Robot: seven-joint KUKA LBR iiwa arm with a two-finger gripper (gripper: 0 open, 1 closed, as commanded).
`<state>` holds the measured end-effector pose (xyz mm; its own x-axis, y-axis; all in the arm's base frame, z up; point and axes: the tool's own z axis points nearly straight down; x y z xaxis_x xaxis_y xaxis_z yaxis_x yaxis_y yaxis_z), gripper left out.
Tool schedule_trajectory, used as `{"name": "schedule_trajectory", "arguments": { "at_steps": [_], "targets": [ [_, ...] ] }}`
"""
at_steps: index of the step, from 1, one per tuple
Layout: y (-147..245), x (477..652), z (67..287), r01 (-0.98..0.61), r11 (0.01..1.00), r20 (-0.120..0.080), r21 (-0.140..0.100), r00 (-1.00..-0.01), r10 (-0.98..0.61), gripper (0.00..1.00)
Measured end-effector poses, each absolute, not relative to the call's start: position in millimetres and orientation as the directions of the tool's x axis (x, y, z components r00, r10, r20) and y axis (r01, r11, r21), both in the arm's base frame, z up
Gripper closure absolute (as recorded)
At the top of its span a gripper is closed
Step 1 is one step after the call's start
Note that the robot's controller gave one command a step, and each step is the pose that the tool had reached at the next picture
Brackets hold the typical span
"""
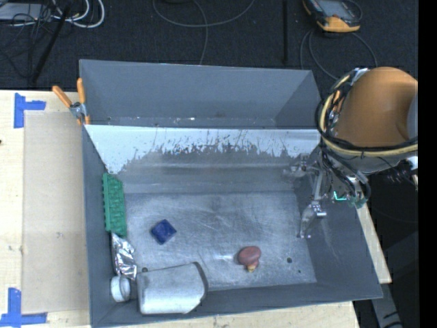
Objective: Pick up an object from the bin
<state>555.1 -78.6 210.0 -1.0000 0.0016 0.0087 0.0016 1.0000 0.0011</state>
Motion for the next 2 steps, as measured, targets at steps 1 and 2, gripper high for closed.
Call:
{"name": "schedule_trajectory", "arguments": {
  "at_steps": [1, 2],
  "targets": [
    [19, 484.1, 73, -0.063, 0.998, -0.045, -0.001, -0.997, -0.063, 0.0],
    [-90, 485.7, 75, -0.166, 0.986, -0.038, -0.01, -0.985, -0.166, 0.0]
  ]
}}
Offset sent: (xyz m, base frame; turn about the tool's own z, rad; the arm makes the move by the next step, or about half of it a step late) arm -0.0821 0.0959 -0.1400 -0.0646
